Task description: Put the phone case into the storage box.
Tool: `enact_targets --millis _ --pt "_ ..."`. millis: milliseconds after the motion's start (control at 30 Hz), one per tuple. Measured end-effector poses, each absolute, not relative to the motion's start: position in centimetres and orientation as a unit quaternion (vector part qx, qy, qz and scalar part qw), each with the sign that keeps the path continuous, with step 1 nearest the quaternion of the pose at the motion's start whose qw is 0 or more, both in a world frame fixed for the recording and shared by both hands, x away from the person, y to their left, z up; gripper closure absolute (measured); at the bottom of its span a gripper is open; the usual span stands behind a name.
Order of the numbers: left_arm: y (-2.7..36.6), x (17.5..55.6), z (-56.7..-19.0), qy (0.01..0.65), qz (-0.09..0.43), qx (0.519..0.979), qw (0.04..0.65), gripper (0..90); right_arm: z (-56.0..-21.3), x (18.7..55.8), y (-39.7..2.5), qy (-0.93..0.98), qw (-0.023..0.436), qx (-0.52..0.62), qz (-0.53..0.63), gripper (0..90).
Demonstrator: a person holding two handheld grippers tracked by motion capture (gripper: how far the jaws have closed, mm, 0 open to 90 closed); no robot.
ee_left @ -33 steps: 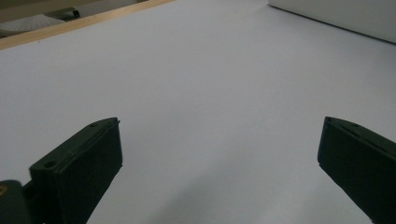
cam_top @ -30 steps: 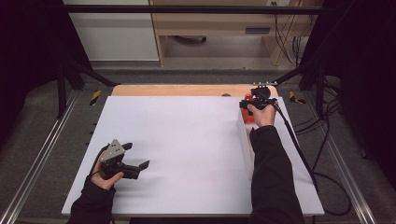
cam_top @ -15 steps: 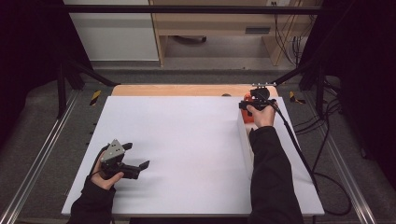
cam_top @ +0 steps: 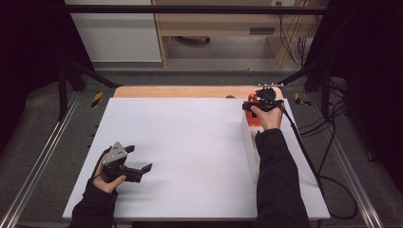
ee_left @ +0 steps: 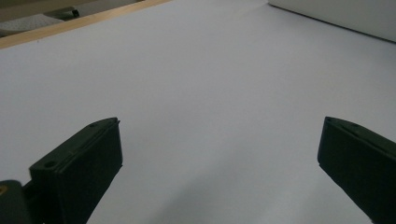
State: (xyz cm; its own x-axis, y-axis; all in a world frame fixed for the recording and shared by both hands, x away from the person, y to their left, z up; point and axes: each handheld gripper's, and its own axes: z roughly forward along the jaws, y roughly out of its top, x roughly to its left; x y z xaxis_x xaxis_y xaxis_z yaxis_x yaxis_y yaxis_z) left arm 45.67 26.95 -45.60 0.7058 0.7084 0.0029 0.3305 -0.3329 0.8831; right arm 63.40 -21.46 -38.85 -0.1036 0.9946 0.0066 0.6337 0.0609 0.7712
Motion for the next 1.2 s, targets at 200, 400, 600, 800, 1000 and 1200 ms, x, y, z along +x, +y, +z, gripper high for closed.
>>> enact_targets --millis 200,400,600,800,1000,1200 --pt "26.9 45.7 -45.6 0.327 0.199 0.792 0.475 0.0 -38.0 62.7 -21.8 0.668 0.292 0.595 0.338 2.9" --pt "26.8 45.7 -45.6 0.326 0.199 0.793 0.474 0.0 -37.0 61.2 -21.8 0.675 0.292 0.572 0.364 2.4" --pt "26.8 45.6 -45.6 0.325 0.199 0.794 0.474 0.0 -36.1 58.9 -21.3 0.688 0.29 0.534 0.397 2.4" --pt "26.7 45.6 -45.6 0.323 0.197 0.794 0.476 0.0 -35.8 55.7 -20.8 0.708 0.281 0.48 0.435 2.1" --pt "26.7 45.5 -45.5 0.322 0.196 0.792 0.48 0.0 -36.2 52.2 -20.5 0.733 0.265 0.414 0.471 0.5" --pt "26.7 45.3 -45.4 0.32 0.194 0.79 0.486 0.0 -36.7 48.9 -20.7 0.745 0.239 0.347 0.517 0.5"
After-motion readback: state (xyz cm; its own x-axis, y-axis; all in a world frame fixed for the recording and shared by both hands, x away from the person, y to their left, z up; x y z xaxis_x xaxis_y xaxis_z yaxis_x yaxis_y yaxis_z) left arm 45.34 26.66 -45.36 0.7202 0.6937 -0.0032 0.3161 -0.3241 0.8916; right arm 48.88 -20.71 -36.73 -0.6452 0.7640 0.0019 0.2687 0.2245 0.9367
